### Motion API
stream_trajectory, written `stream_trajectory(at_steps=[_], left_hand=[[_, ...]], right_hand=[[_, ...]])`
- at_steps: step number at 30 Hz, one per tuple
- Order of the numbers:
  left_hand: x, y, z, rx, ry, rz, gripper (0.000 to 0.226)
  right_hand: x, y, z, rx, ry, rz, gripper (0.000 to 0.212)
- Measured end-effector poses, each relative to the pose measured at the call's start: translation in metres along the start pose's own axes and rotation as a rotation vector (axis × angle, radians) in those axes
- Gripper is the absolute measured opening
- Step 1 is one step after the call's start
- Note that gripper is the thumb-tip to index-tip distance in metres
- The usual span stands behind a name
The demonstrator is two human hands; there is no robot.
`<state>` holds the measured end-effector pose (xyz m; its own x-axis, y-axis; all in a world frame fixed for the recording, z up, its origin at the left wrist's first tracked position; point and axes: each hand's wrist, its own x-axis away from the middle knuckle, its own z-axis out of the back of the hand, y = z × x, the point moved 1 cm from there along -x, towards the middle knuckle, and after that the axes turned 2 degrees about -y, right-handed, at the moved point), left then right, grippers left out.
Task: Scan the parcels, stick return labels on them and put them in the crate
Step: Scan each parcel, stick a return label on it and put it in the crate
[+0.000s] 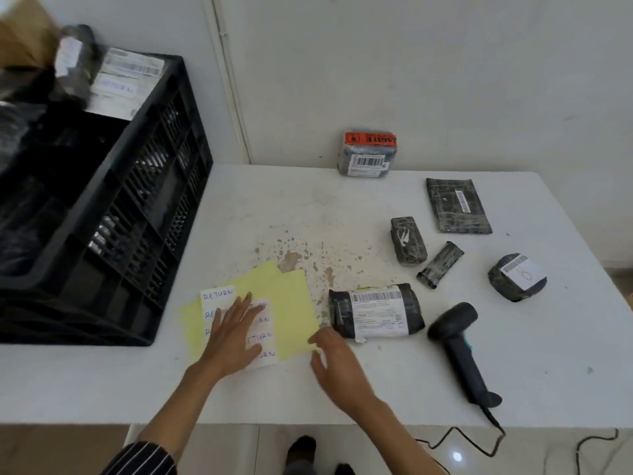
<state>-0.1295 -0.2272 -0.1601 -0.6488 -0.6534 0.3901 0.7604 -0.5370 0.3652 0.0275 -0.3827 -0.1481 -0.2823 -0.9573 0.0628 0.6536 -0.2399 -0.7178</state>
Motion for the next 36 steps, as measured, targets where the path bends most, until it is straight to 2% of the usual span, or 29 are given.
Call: stream_trajectory(at_steps=[2, 5, 8, 13, 21, 26, 36], left_hand=[[0.006, -0.013, -0.006, -0.094, -0.073, -0.016, 0.083], [0.012, -0.023, -0.014, -0.153, -0.069, -0.02, 0.096], [0.014, -0.027, -0.013, -0.141, -0.057, -0.055, 0.097], [0.014, -0.039, 0.0, -0.148, -0.105, -0.129, 0.089], [0.019, -0.041, -0.004, -0.175, -0.041, -0.176, 0.087], [0.017, -0.04, -0.006, -0.169, -0.068, -0.151, 0.089], [0.014, -0.027, 0.003, -0.25, -0.163, -0.05, 0.094]], right_hand=[[-0.011, -0.006, -0.023, 0.014, -0.085, 0.046, 0.029], [-0.023, -0.008, -0.042, 0.106, -0.125, 0.043, 0.037], [-0.033, -0.007, -0.047, 0.148, -0.095, 0.02, 0.043], [-0.035, -0.011, -0.057, 0.23, -0.004, 0.06, 0.033], [-0.026, -0.02, -0.084, 0.256, 0.105, 0.126, 0.028], [-0.026, -0.02, -0.088, 0.161, 0.135, 0.081, 0.005], [-0.035, -0.02, -0.075, -0.042, 0.055, 0.006, 0.01]])
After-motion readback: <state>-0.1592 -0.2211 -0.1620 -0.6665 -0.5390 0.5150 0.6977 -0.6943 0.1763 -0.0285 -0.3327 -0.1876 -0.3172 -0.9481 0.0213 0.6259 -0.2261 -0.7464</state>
